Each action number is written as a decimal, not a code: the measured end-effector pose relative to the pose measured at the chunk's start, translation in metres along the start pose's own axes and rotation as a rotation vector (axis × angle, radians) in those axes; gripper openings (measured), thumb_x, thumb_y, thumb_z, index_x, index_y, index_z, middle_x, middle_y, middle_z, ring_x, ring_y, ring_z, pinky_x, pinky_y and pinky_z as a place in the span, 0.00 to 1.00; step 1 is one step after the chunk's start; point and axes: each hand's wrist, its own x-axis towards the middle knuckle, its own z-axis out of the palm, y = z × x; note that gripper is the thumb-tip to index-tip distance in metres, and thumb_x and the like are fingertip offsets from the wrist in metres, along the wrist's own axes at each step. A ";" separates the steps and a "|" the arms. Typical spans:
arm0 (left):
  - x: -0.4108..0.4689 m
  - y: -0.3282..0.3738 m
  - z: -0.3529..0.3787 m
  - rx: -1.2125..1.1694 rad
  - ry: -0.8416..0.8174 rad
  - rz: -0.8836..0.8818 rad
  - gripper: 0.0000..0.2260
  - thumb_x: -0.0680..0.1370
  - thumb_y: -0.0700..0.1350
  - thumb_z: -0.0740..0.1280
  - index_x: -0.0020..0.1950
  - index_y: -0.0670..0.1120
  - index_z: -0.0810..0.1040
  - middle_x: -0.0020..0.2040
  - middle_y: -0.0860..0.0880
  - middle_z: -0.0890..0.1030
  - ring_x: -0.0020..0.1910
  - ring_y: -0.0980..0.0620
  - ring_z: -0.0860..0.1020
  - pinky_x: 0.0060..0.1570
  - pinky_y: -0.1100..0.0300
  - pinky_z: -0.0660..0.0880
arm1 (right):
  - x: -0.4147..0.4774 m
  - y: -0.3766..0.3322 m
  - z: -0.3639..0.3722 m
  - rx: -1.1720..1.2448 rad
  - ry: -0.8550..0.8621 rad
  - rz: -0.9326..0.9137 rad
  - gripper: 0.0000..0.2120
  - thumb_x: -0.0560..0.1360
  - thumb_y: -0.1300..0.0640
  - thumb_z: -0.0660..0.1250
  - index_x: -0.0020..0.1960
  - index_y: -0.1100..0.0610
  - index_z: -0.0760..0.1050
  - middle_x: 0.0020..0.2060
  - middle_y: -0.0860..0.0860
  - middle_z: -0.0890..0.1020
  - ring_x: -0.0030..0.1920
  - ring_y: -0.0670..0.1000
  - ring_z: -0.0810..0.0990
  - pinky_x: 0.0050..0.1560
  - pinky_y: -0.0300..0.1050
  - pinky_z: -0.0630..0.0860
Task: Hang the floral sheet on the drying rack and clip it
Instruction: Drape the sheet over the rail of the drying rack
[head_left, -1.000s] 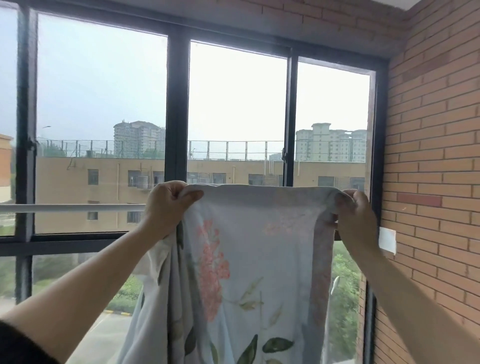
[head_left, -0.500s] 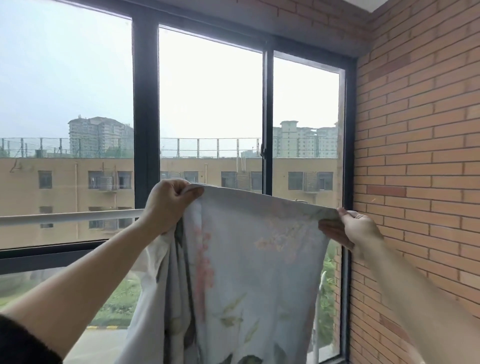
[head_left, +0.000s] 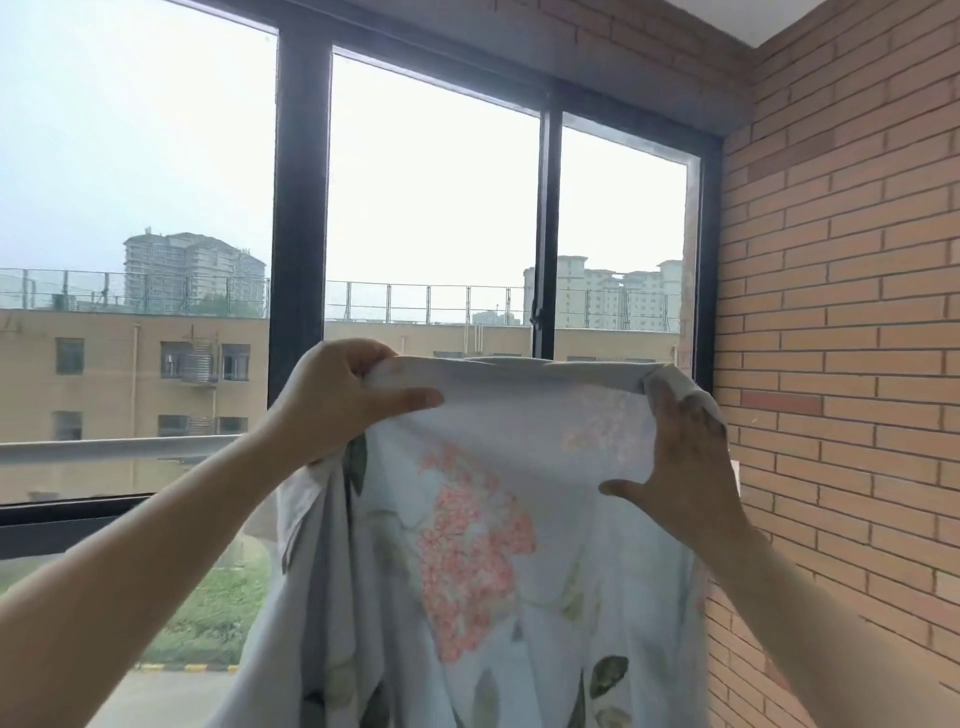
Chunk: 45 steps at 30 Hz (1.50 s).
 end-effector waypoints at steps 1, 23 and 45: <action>0.003 -0.002 0.000 0.041 -0.030 -0.020 0.26 0.56 0.65 0.77 0.38 0.45 0.78 0.31 0.51 0.76 0.30 0.54 0.72 0.33 0.62 0.68 | 0.010 0.003 -0.001 -0.010 0.012 -0.010 0.59 0.49 0.35 0.80 0.71 0.58 0.59 0.60 0.58 0.72 0.61 0.59 0.68 0.64 0.54 0.64; 0.112 -0.028 0.127 0.845 0.387 0.039 0.05 0.76 0.42 0.66 0.40 0.44 0.77 0.33 0.49 0.77 0.33 0.48 0.73 0.32 0.59 0.63 | 0.144 0.105 0.142 0.345 0.165 -0.169 0.53 0.61 0.34 0.73 0.75 0.60 0.56 0.67 0.60 0.68 0.69 0.60 0.62 0.71 0.52 0.56; 0.105 -0.073 0.178 0.804 -0.448 -0.289 0.34 0.58 0.81 0.55 0.32 0.50 0.75 0.29 0.57 0.76 0.30 0.58 0.73 0.32 0.62 0.69 | 0.102 0.115 0.201 0.522 -0.294 -0.007 0.24 0.73 0.36 0.49 0.50 0.49 0.77 0.37 0.46 0.79 0.43 0.53 0.76 0.42 0.44 0.66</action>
